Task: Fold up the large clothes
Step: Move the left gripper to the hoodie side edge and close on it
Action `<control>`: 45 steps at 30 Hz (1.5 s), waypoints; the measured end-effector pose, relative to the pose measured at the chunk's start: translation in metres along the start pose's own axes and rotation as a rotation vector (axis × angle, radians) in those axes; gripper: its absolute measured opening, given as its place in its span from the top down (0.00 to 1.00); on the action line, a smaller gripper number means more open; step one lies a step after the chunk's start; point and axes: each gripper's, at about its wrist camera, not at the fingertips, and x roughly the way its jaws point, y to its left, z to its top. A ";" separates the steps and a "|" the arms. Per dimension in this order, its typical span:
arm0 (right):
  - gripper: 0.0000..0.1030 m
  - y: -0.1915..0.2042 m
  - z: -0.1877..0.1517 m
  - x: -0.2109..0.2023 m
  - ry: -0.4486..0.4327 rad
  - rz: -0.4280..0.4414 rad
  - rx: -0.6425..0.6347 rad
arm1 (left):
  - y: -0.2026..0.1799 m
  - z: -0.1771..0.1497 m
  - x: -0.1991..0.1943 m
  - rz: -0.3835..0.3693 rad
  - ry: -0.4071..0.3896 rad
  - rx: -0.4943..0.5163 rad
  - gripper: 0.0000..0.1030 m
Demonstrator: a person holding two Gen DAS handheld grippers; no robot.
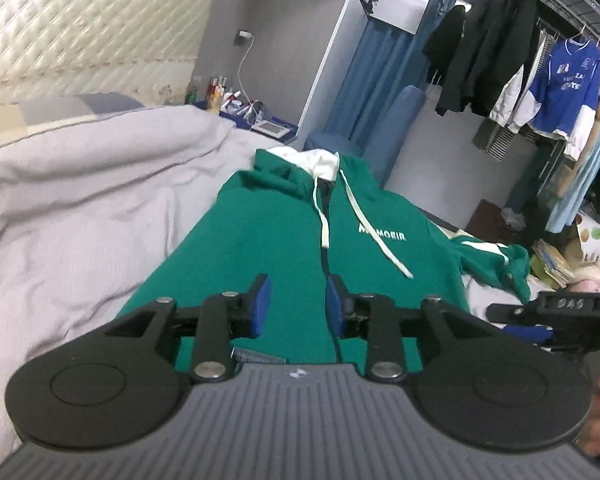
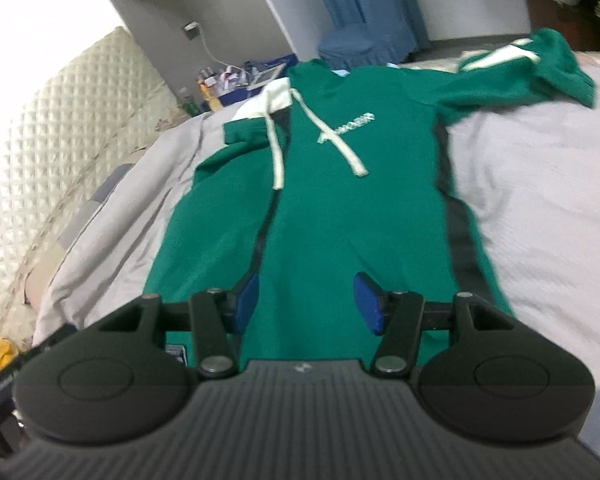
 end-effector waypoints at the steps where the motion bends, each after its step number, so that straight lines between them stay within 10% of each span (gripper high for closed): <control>1: 0.45 0.003 0.002 0.006 -0.009 0.003 -0.008 | -0.002 0.006 0.010 -0.003 0.004 -0.001 0.65; 22: 0.47 0.007 0.005 0.151 -0.043 0.002 -0.283 | 0.054 0.001 0.200 0.131 0.088 0.040 0.65; 28: 0.48 -0.003 -0.009 0.199 0.139 -0.036 -0.266 | 0.076 -0.010 0.235 0.143 0.207 -0.019 0.65; 37: 0.46 0.018 0.001 0.198 0.121 -0.043 -0.313 | 0.098 0.001 0.216 0.085 0.165 -0.108 0.65; 39: 0.31 0.038 0.010 0.202 0.103 -0.027 -0.341 | 0.109 0.007 0.202 0.123 0.117 -0.108 0.64; 45: 0.29 0.125 0.040 0.230 0.095 0.088 -0.422 | 0.171 0.015 0.197 0.156 0.125 -0.260 0.51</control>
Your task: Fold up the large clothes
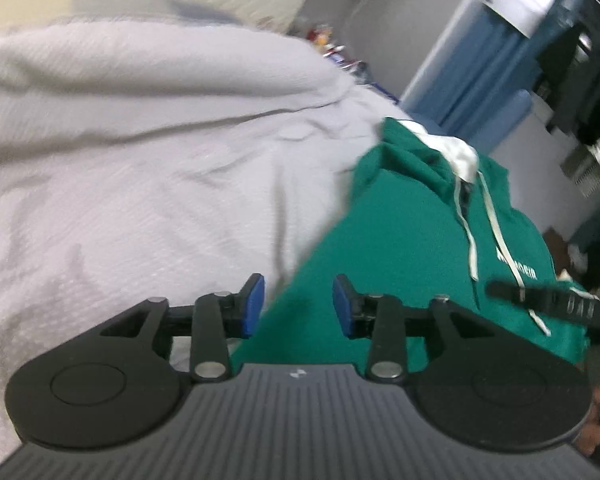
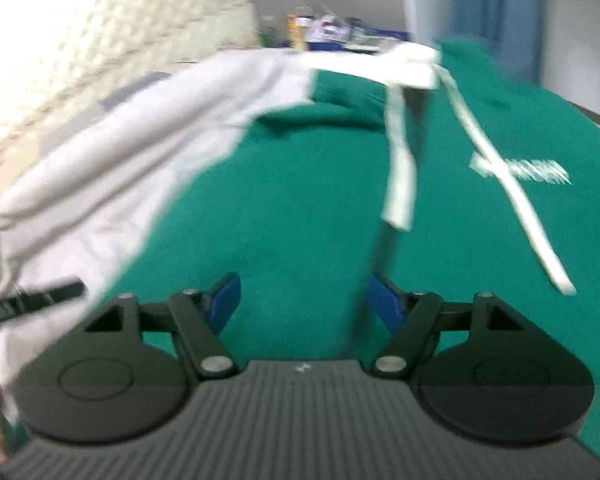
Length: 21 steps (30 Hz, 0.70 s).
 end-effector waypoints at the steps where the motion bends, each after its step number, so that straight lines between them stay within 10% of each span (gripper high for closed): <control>1: 0.29 0.009 0.010 0.007 0.001 0.018 -0.012 | 0.007 0.000 0.003 -0.002 0.012 -0.020 0.43; 14: 0.29 0.056 0.096 0.093 0.106 0.045 -0.023 | 0.042 -0.022 0.048 -0.174 0.174 -0.233 0.41; 21: 0.29 0.039 0.093 0.093 0.152 0.023 -0.003 | 0.025 -0.025 0.025 -0.165 0.103 -0.162 0.94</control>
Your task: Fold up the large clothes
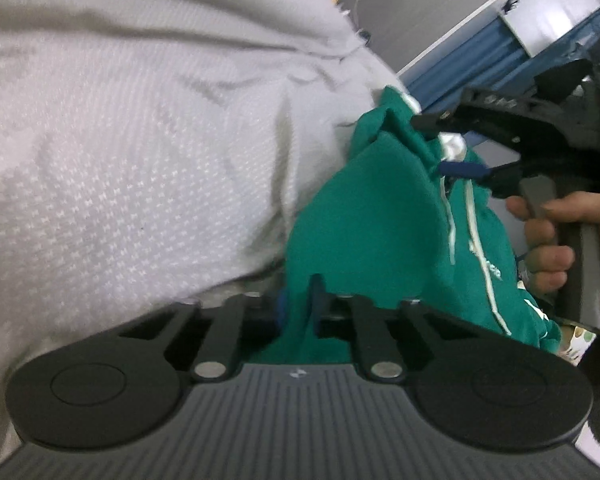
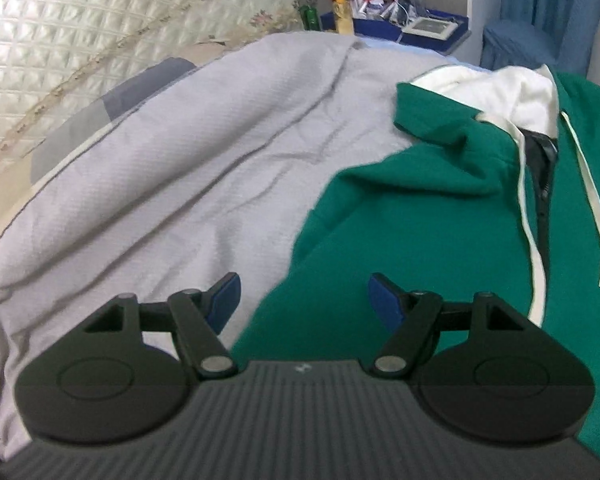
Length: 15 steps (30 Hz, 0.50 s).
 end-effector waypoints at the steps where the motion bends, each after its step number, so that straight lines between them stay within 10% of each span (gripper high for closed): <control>1: 0.29 0.001 0.001 -0.001 0.007 0.001 -0.010 | -0.008 -0.004 -0.006 -0.009 -0.024 0.032 0.95; 8: 0.29 0.018 0.024 -0.025 -0.022 0.001 -0.103 | -0.057 -0.033 -0.023 -0.252 -0.070 0.131 0.96; 15: 0.31 0.065 0.032 0.011 0.175 0.033 -0.218 | -0.073 -0.052 -0.013 -0.396 0.014 0.143 0.96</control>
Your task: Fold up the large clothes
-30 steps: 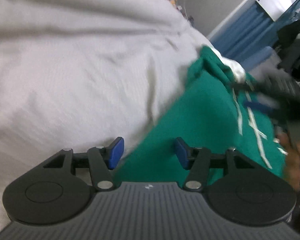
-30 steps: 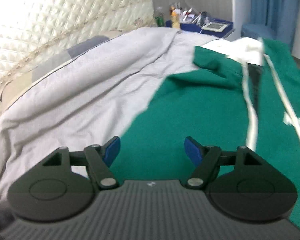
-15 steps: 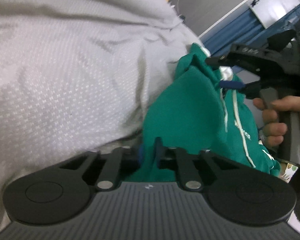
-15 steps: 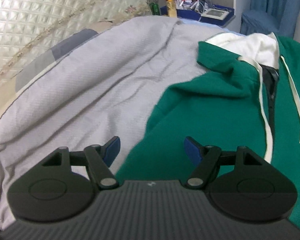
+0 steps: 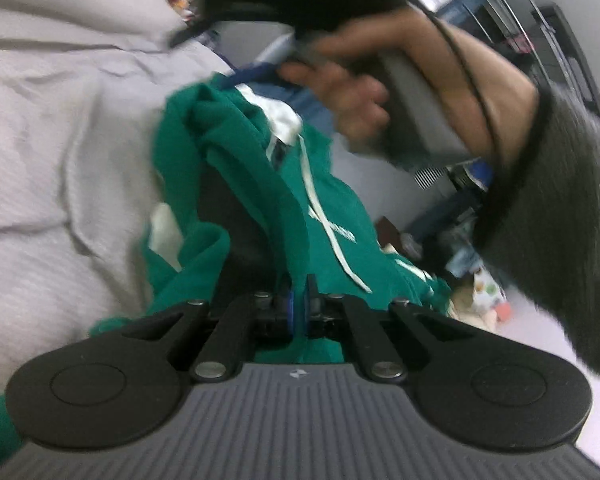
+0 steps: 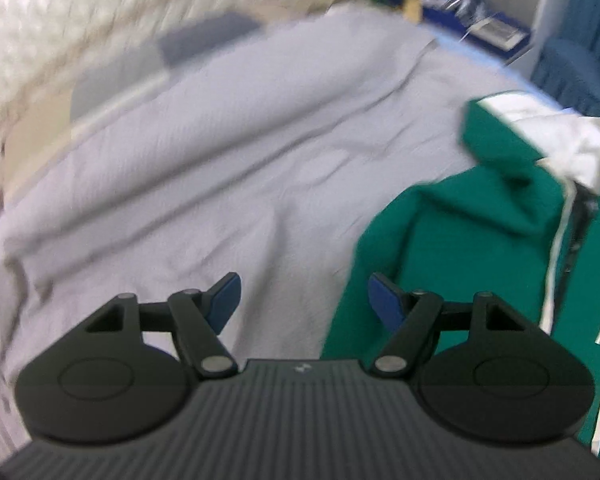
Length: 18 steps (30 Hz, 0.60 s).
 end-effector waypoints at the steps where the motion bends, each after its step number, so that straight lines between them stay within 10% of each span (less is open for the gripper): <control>1: 0.31 0.007 0.000 0.011 0.042 -0.022 -0.037 | -0.002 -0.002 0.001 -0.006 0.004 0.010 0.96; 10: 0.32 0.001 -0.027 0.094 0.268 -0.307 -0.227 | 0.007 -0.005 0.006 -0.030 0.014 -0.023 0.96; 14: 0.81 0.000 -0.027 0.092 0.258 -0.245 -0.177 | 0.010 -0.003 0.011 -0.042 0.017 -0.044 0.96; 18: 0.93 0.008 -0.009 0.059 0.148 -0.184 -0.148 | 0.010 -0.004 0.013 -0.055 0.022 -0.048 0.96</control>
